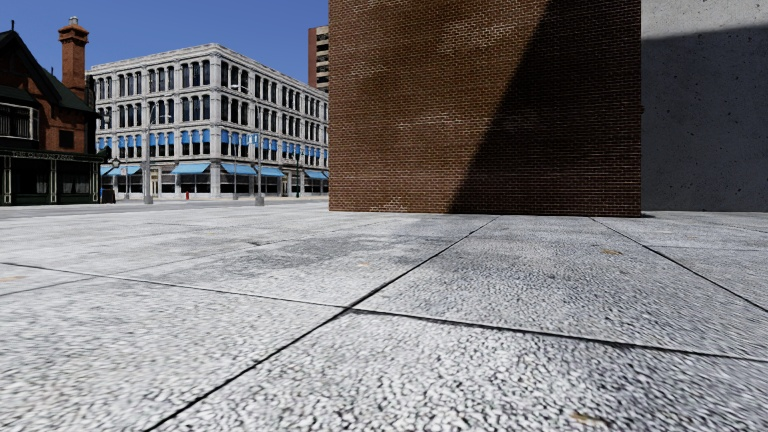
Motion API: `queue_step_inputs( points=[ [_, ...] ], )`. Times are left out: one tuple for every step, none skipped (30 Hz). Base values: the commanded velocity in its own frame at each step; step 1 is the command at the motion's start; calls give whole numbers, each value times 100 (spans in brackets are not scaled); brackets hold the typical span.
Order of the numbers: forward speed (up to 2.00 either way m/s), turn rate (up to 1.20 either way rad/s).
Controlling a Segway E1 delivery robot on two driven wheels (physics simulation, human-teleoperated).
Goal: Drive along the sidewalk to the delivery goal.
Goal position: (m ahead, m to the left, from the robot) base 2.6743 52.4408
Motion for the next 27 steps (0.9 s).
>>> queue_step_inputs(
  points=[
    [0, 0],
    [0, 0],
    [0, 0],
    [0, 0],
    [0, 0],
    [0, 0],
    [0, 0],
    [0, 0],
    [0, 0],
    [0, 0],
    [0, 0],
    [0, 0],
    [0, 0],
    [0, 0],
    [0, 0],
    [0, 0],
    [0, 0],
    [0, 0],
    [0, 0],
    [0, 0],
    [0, 0],
    [0, 0],
    [0, 0],
    [0, 0],
    [0, 0],
    [0, 0],
    [0, 0]
  ],
)
